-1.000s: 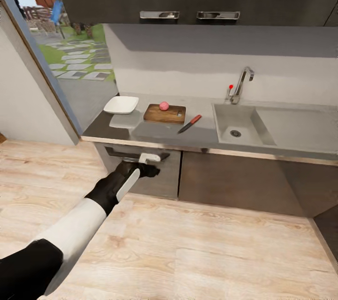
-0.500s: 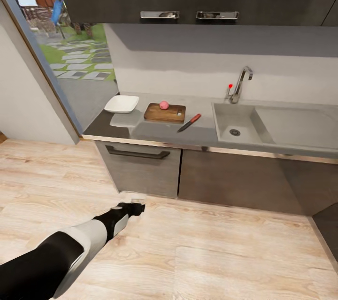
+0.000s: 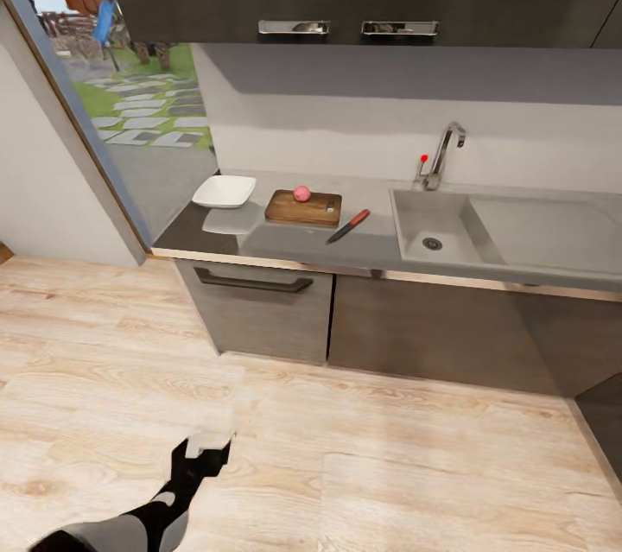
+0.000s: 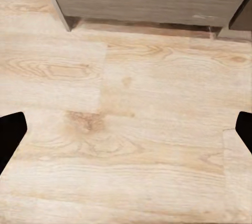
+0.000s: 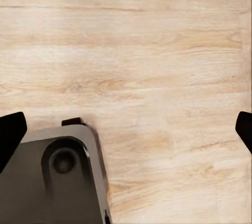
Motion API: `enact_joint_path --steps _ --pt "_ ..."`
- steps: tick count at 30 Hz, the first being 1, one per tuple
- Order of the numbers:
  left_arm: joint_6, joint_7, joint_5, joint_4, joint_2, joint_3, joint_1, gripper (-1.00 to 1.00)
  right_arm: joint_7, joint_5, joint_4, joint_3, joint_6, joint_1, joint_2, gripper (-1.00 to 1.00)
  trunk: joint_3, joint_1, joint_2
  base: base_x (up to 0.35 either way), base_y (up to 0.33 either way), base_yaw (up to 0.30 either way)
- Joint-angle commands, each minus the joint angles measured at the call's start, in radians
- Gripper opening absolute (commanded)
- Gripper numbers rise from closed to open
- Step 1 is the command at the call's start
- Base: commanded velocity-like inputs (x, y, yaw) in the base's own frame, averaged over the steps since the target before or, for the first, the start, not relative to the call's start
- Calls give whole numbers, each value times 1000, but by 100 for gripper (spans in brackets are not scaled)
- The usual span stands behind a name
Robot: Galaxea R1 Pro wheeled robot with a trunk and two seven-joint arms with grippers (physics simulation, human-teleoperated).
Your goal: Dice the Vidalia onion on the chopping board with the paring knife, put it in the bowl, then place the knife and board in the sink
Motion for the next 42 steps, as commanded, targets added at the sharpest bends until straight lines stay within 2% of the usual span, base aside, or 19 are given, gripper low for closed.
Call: enact_joint_path --steps 1,4,5,7,11,16,18,20,21,24,28,30,37,40,42 --pt "-53 0 5 3 13 -10 30 100 -18 9 -1 -4 16 -13 0 100 -1 1 -2 0 0 0" --pt "-161 3 5 4 43 -9 98 100 -41 10 -1 -4 69 -49 -2 100 -1 1 -2 0 0 0" --pt "-208 3 5 4 59 -9 136 100 -46 10 -1 -4 99 -71 -3 100 -1 1 -2 0 0 0" --pt "-255 3 5 5 72 -9 188 100 -50 10 0 -4 127 -97 -5 100 -1 1 -2 0 0 0" --pt "-313 15 5 4 79 -8 247 100 -52 10 4 -4 135 -116 -12 100 -1 1 -2 0 0 0" --pt "-374 97 5 3 81 -8 266 100 -53 10 23 -8 84 -120 -15 100 -1 1 -2 0 0 0" --pt "-431 121 5 4 81 -8 279 100 -53 9 29 -9 64 -120 -18 100 -1 1 -2 0 0 0" --pt "-523 136 5 3 81 -8 311 100 -53 7 36 -14 48 -121 -21 100 -1 1 -2 0 0 0" --pt "-535 138 5 3 81 -8 319 100 -53 7 37 -16 45 -121 -22 100 -1 1 -2 0 0 0" --pt "-535 143 5 4 81 -8 357 100 -53 7 46 -21 28 -121 -26 100 -1 1 -2 0 0 0" --pt "-533 147 5 3 81 -8 369 100 -51 8 90 -19 22 -121 -26 100 -1 1 -2 0 0 0" --pt "-466 147 5 3 80 -7 370 100 -51 8 114 -17 21 -121 -26 100 -1 1 -2 0 0 0" --pt "-170 142 5 4 81 -8 375 100 -51 5 251 -19 21 -121 -19 100 -1 1 -2 0 0 0" --pt "-108 129 5 5 82 -7 390 100 -51 5 270 -20 22 -121 -21 100 -1 1 -2 0 0 0" --pt "-92 125 5 5 84 -7 395 100 -51 5 275 -20 22 -121 -23 100 -1 1 -2 0 0 0"
